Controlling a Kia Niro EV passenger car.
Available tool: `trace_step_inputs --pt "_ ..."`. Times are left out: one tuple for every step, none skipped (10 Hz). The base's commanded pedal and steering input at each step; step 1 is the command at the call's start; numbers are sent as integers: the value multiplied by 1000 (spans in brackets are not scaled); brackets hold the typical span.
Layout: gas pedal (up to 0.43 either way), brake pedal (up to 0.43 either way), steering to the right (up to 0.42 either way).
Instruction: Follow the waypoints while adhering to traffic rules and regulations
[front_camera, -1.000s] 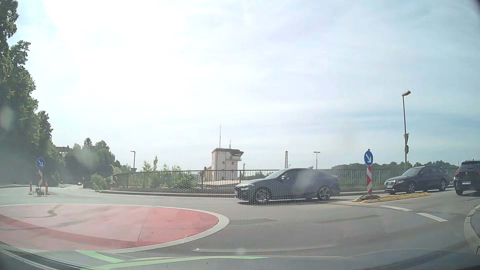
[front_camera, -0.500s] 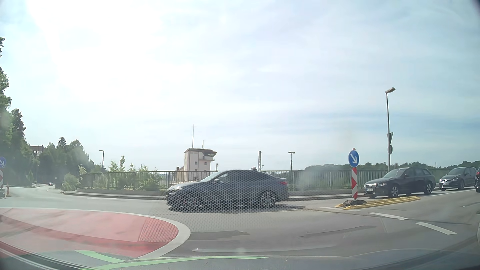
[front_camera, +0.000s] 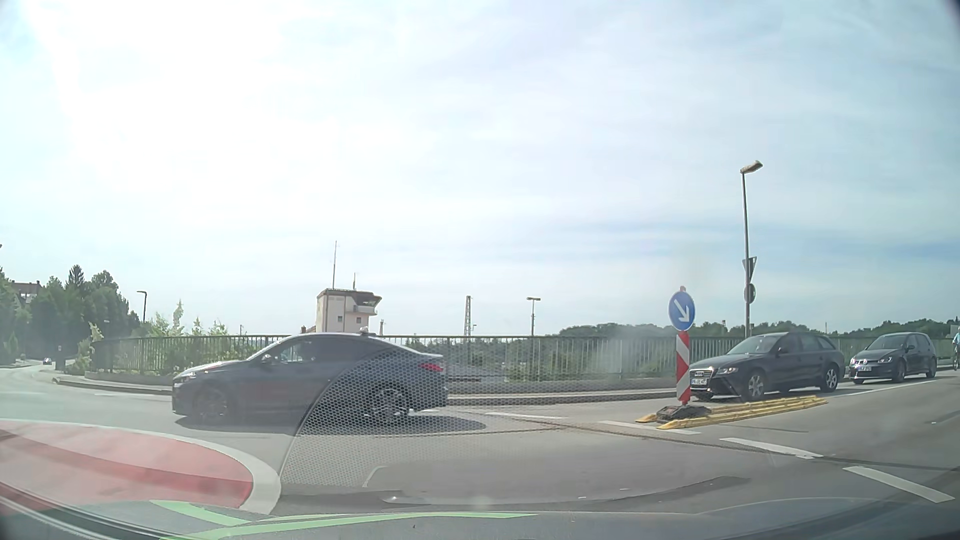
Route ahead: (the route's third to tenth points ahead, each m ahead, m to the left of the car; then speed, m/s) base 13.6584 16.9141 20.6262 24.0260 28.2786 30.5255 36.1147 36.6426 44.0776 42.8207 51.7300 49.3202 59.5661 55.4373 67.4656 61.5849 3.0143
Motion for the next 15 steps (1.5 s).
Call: trace_step_inputs --pt "39 0 101" --pt "39 0 54" --pt "39 0 14" --pt "39 0 -40" --pt "39 0 -78" --pt "0 0 -117" --pt "0 0 -147" --pt "0 0 -174" --pt "0 0 -190" --pt "0 0 -210" --pt "0 0 -231" --pt "0 0 -250" --pt "0 0 -279" --pt "0 0 -308" --pt "0 0 -334"
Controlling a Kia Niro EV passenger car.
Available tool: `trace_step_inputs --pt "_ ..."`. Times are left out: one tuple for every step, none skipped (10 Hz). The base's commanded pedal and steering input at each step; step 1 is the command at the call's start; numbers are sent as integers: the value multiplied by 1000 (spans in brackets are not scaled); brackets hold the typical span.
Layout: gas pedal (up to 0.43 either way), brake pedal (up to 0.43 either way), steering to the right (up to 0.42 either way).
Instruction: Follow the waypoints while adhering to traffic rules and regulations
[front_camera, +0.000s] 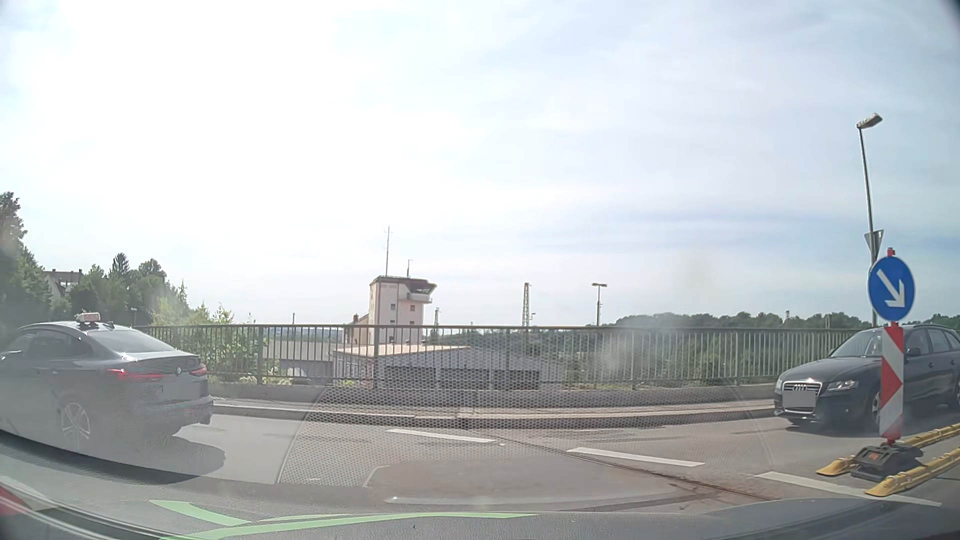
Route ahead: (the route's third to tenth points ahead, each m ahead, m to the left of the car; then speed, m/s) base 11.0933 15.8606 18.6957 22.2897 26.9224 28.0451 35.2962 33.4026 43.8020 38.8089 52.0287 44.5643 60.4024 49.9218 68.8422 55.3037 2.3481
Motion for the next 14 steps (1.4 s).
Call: trace_step_inputs --pt "0 0 -361" --pt "0 0 -380" --pt "0 0 -390" --pt "0 0 -404" --pt "0 0 -417" --pt "0 0 -433" --pt "0 0 -446" --pt "0 0 -462" --pt "0 0 -469" --pt "0 0 -477" --pt "20 0 -486" --pt "39 0 -492" --pt "39 0 -503" --pt "39 0 -515"
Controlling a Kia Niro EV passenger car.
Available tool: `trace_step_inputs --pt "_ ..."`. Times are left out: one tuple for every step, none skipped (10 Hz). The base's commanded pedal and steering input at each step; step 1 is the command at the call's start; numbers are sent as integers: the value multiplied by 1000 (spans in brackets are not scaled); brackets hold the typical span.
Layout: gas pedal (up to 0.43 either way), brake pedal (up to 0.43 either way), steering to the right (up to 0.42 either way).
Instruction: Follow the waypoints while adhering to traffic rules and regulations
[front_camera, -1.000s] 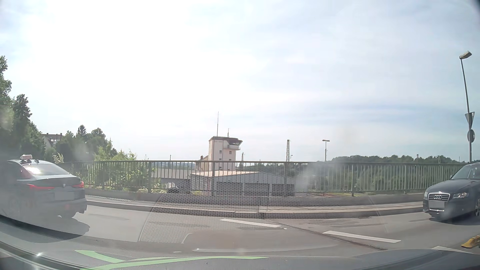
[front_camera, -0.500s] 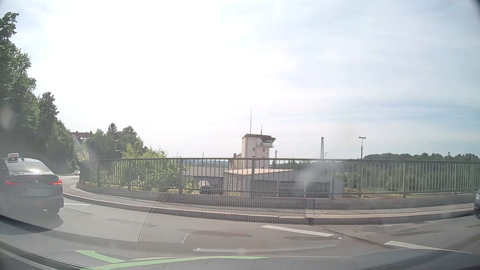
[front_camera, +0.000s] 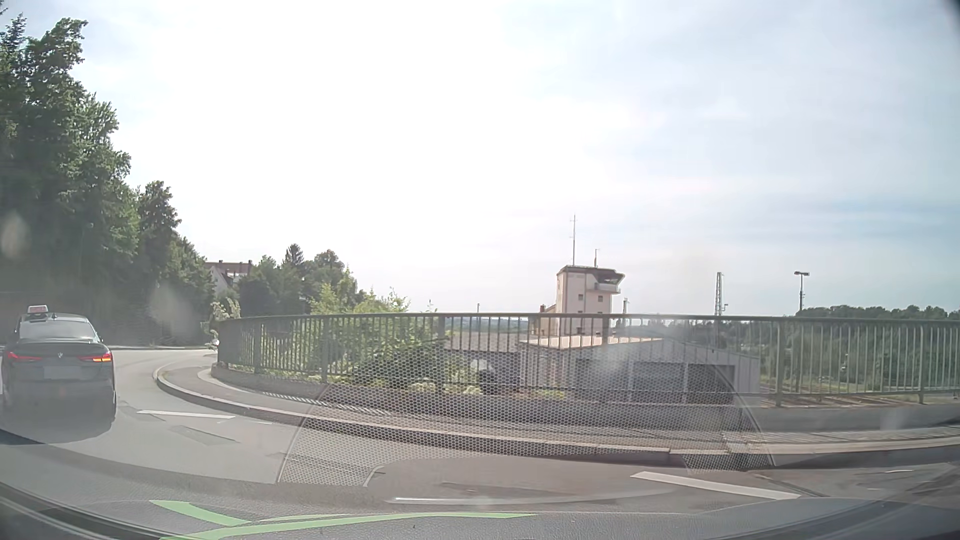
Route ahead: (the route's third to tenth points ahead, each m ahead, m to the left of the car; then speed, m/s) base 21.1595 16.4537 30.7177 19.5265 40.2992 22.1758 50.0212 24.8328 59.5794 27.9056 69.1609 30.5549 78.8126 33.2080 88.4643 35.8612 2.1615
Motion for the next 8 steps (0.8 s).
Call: trace_step_inputs --pt "47 0 -517" --pt "59 0 -517" --pt "67 0 -517" --pt "67 0 -517" --pt "79 0 -517" --pt "87 0 -517" --pt "87 0 -518" --pt "87 0 -517"
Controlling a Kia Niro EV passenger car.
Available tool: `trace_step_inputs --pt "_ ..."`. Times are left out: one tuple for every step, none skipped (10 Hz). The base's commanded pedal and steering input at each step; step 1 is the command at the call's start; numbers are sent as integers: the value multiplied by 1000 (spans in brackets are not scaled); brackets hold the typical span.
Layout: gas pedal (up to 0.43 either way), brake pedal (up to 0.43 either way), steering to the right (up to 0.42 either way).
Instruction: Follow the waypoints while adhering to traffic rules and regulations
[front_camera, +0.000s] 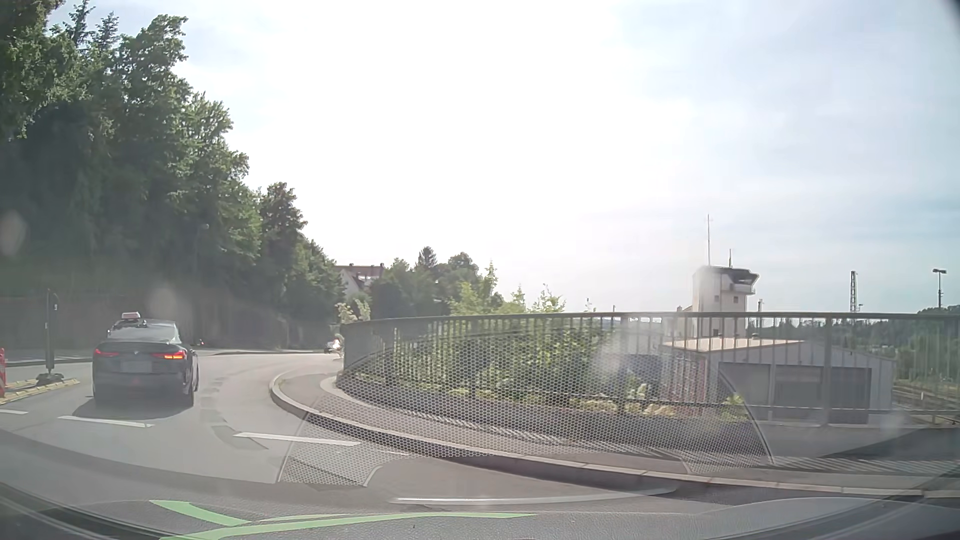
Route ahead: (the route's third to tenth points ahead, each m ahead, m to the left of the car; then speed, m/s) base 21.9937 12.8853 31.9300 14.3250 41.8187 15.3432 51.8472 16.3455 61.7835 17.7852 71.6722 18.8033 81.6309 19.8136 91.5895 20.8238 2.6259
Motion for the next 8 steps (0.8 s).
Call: trace_step_inputs --pt "87 0 -517" --pt "87 0 -517" --pt "98 0 -515" --pt "98 0 -512" --pt "98 0 -507" --pt "98 0 -499" --pt "110 0 -486" --pt "110 0 -473"
